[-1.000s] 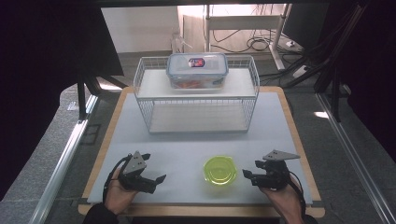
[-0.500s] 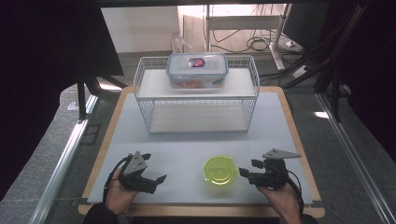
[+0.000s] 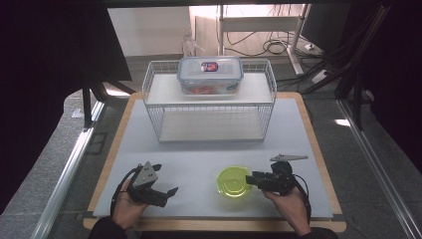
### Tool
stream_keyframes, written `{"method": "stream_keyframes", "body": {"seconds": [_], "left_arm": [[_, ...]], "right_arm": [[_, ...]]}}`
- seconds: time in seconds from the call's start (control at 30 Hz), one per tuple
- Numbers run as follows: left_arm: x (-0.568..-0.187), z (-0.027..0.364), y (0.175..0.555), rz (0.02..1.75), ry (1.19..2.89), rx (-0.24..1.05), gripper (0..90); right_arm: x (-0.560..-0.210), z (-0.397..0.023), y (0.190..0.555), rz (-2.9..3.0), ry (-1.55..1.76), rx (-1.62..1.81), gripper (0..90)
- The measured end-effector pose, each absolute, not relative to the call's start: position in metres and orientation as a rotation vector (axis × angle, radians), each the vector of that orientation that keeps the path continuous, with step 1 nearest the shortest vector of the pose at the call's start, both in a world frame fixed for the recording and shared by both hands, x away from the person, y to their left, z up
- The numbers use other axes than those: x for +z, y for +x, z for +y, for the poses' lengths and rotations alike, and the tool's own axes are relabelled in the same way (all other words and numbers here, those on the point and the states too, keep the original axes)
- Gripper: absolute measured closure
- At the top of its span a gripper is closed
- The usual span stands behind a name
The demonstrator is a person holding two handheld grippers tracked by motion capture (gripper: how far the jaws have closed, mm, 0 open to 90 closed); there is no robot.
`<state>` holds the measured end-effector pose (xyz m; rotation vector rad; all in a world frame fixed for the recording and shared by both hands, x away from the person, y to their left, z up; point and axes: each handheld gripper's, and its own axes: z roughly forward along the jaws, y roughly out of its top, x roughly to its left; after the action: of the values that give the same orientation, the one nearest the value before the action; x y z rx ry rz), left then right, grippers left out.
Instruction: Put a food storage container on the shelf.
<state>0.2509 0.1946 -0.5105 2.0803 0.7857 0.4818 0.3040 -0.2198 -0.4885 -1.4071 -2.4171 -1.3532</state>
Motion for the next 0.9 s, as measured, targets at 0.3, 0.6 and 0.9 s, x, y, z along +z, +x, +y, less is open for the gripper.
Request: {"method": "stream_keyframes", "body": {"seconds": [0.3,0.6,0.9], "left_arm": [[-0.511,0.195,0.251,0.782,2.083,0.479,4.5],[-0.510,0.195,0.251,0.782,2.080,0.483,4.6],[-0.510,0.195,0.250,0.783,2.070,0.488,4.6]], "right_arm": [[-0.496,-0.223,0.315,-2.243,-1.418,-1.326,76.5],[-0.496,-0.224,0.317,-2.127,-1.367,-1.335,82.5],[-0.485,-0.222,0.319,-2.097,-1.345,-1.385,82.8]]}}
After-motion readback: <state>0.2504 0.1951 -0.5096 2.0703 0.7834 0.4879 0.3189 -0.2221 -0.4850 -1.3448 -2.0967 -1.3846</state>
